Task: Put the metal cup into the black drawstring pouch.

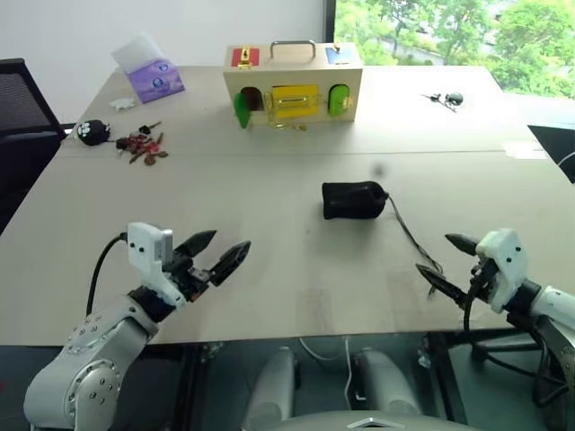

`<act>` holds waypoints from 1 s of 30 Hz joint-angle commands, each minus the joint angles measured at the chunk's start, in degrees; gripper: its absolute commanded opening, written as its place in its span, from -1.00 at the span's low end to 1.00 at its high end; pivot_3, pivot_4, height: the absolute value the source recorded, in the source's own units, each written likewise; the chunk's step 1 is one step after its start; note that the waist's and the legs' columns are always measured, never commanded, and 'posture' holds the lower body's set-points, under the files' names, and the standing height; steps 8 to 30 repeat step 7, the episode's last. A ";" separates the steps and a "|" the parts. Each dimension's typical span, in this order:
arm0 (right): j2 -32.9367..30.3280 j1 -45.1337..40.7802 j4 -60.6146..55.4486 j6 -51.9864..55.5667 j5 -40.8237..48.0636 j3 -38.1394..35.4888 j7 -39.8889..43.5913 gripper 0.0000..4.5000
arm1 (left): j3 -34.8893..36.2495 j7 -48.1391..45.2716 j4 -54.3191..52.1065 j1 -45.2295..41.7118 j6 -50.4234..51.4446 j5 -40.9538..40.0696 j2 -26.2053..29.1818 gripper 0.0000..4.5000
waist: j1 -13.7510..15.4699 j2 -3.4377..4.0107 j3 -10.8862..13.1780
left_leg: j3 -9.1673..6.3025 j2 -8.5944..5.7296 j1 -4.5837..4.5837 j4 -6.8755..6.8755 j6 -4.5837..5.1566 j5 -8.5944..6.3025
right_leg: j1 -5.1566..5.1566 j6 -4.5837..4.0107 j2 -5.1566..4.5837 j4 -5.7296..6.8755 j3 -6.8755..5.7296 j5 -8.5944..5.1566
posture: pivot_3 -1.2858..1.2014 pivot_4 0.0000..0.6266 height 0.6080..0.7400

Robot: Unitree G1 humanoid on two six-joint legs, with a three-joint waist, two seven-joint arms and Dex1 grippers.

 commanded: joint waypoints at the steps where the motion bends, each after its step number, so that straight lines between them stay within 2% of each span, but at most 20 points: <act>1: -0.01 0.98 -0.05 -2.59 -0.42 -2.89 -1.09 0.96 | 1.93 -1.30 -2.69 1.55 -1.05 -1.81 1.50 1.00 | -0.02 0.00 0.00 | 0.00 0.00 0.00 0.00 0.00 0.00 | 0.00 0.00 0.00 0.00 0.00 -0.01 | 0.03 -0.52 1.00; 7: -1.08 0.63 2.04 -3.52 -0.26 -4.93 -0.86 0.96 | 4.02 -1.85 -2.14 3.32 -1.17 -3.85 2.85 1.00 | -0.06 0.02 -0.01 | 0.06 0.03 0.03 0.00 0.00 0.00 | 0.00 -0.06 0.01 0.00 0.01 -0.05 | 0.03 -0.52 1.00; 30: -1.08 0.63 2.04 -3.52 -0.26 -4.93 -0.86 0.96 | 4.02 -1.85 -2.14 3.32 -1.17 -3.85 2.85 1.00 | -0.06 0.02 -0.01 | 0.06 0.03 0.03 0.00 0.00 0.00 | 0.00 -0.06 0.01 0.00 0.01 -0.05 | 0.03 -0.52 1.00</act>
